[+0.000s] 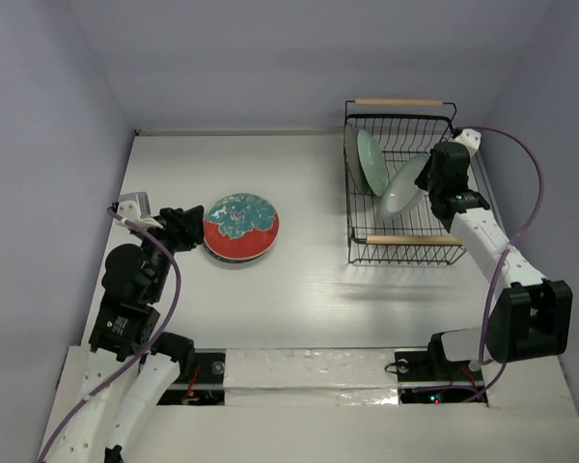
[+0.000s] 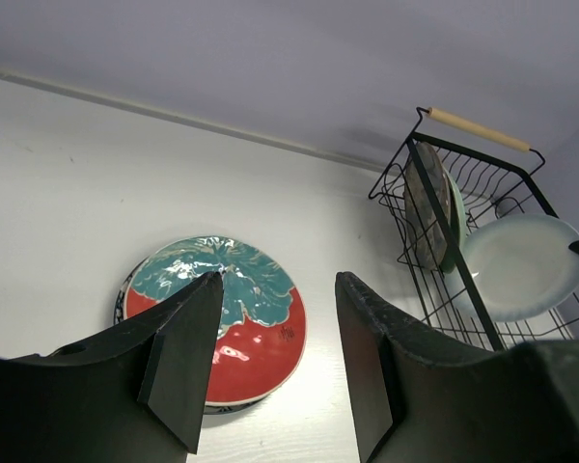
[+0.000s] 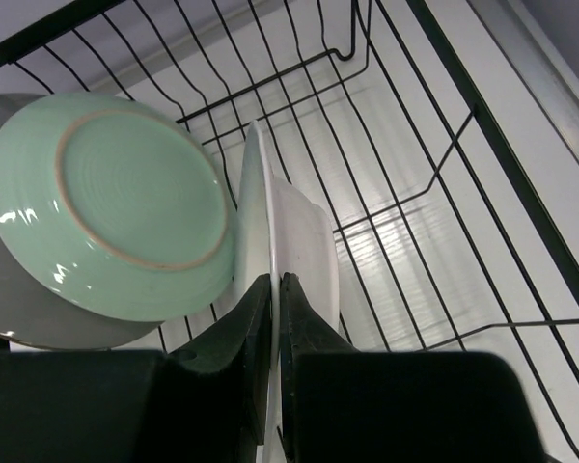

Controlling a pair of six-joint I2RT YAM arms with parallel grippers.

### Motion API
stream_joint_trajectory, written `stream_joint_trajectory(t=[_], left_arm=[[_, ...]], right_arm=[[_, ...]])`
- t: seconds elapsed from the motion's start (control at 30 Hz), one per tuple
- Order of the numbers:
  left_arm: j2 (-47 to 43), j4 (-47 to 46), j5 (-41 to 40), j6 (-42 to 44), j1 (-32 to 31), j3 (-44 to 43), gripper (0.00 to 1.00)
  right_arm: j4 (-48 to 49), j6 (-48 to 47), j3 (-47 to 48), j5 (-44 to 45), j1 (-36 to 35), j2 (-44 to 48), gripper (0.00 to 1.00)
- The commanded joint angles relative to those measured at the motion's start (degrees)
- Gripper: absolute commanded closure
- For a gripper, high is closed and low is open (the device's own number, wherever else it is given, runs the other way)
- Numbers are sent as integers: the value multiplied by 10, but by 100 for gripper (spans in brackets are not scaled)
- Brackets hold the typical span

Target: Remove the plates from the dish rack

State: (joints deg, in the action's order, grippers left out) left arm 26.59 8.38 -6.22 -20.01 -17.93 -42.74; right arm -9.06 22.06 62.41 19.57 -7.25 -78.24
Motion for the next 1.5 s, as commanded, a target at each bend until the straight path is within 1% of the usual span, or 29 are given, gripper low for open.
stream_joint_trajectory(t=[0.0,0.13,0.43,0.57,0.77,0.9,0.97,1.1,1.2,1.27,1.3,1.33,1.37,1.4,1.47], left_arm=[[5,-29,4,1,-3,3,53],[5,-29,4,0,-3,3,53],[4,-29,7,-1,-3,3,53],[5,-30,7,-1,-3,3,53],[6,-31,6,0,-3,4,53],[6,-31,6,-1,-3,4,53],[5,-31,7,-1,-3,4,53],[4,-31,6,0,-3,3,53],[5,-32,7,-1,-3,4,53],[7,-33,9,-2,-3,4,51],[7,-34,12,-2,-3,4,50],[7,-34,12,-2,-3,4,49],[7,-35,13,-2,-3,5,48],[8,-35,13,-2,-3,5,48],[9,-35,15,-3,-3,5,48]], right_arm=[[81,31,-15,-41,-2,46,100],[65,33,3,-38,10,91,100],[60,81,-2,-97,53,159,100],[54,94,7,-97,60,192,100],[55,116,28,-114,65,215,100],[76,159,28,-158,65,233,100],[84,174,28,-179,71,236,100],[132,214,30,-243,71,233,100],[176,240,32,-287,71,221,100],[223,257,32,-315,71,210,100],[236,273,34,-342,63,195,100],[249,277,39,-349,56,186,100],[251,277,50,-351,33,167,100],[251,277,55,-352,20,167,100],[274,284,60,-354,-8,138,100]])
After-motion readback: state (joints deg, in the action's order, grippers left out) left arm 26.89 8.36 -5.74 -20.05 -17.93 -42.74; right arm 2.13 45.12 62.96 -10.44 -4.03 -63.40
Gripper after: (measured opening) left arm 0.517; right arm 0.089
